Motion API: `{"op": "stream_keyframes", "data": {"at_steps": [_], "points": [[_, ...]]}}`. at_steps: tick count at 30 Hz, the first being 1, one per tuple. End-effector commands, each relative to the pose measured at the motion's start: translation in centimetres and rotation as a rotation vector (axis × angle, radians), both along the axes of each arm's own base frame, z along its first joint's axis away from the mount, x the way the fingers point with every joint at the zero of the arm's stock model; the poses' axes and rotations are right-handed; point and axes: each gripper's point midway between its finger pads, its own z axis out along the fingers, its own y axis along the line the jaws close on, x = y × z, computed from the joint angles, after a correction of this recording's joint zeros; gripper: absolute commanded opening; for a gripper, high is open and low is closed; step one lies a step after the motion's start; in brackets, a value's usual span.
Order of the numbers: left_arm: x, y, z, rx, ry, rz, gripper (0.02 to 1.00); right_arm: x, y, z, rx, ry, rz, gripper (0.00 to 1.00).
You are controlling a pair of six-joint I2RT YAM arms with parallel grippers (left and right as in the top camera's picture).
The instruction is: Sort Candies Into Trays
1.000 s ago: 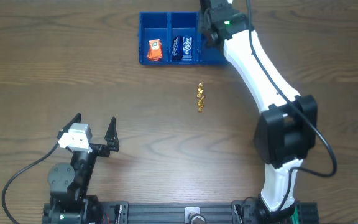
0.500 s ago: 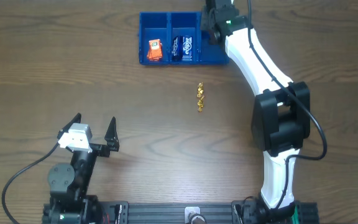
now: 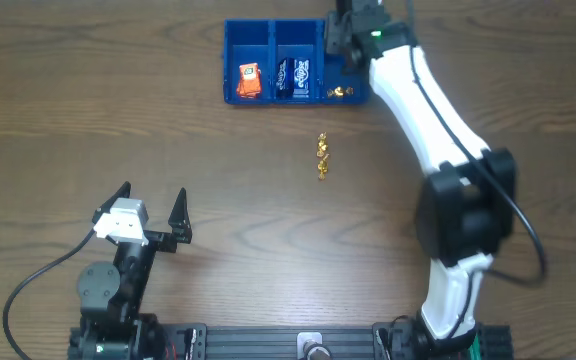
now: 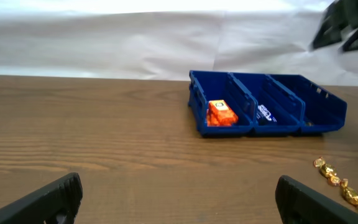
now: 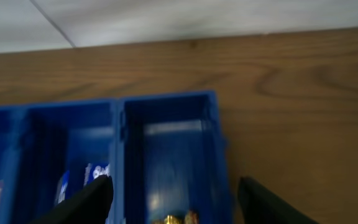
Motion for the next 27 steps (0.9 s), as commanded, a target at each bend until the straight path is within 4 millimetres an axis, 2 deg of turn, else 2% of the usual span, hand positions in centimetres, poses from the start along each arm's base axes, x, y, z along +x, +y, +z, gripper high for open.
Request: {"op": "stream_keyframes", "data": {"at_steps": [1,2,4,5,7,11,13,15,20,24,27], "points": [[-0.1,-0.4,-1.6,0.004,0.046,-0.023,0.998,-8.4,1.8,10.2,0.047,-0.043,0.051,0.669],[-0.1,-0.4,-1.6,0.004,0.046,-0.023,0.998,-9.8,2.3,9.8,0.05,-0.001,0.053,0.669],[-0.1,-0.4,-1.6,0.004,0.046,-0.023,0.998,-13.3,3.4,7.3,0.065,0.151,0.031,0.667],[-0.1,-0.4,-1.6,0.004,0.046,-0.023,0.998,-14.7,4.1,5.6,0.076,0.22,0.033,0.665],[-0.1,-0.4,-1.6,0.004,0.046,-0.023,0.996,-17.1,5.8,0.9,0.084,0.343,0.059,0.667],[-0.1,-0.4,-1.6,0.004,0.046,-0.023,0.998,-19.9,6.8,-8.2,0.075,0.485,0.067,0.634],[-0.1,-0.4,-1.6,0.004,0.046,-0.023,0.998,-20.7,6.4,-11.4,0.053,0.549,0.038,0.63],[-0.1,-0.4,-1.6,0.004,0.046,-0.023,0.998,-21.1,6.2,-13.5,0.026,0.595,0.028,0.614],[-0.1,-0.4,-1.6,0.004,0.046,-0.023,0.998,-20.8,5.6,-16.2,0.003,0.641,0.003,0.608],[-0.1,-0.4,-1.6,0.004,0.046,-0.023,0.998,-20.2,5.0,-17.9,0.026,0.671,-0.026,0.577],[-0.1,-0.4,-1.6,0.004,0.046,-0.023,0.996,-20.0,4.8,-18.2,0.026,0.674,-0.03,0.562]]}}
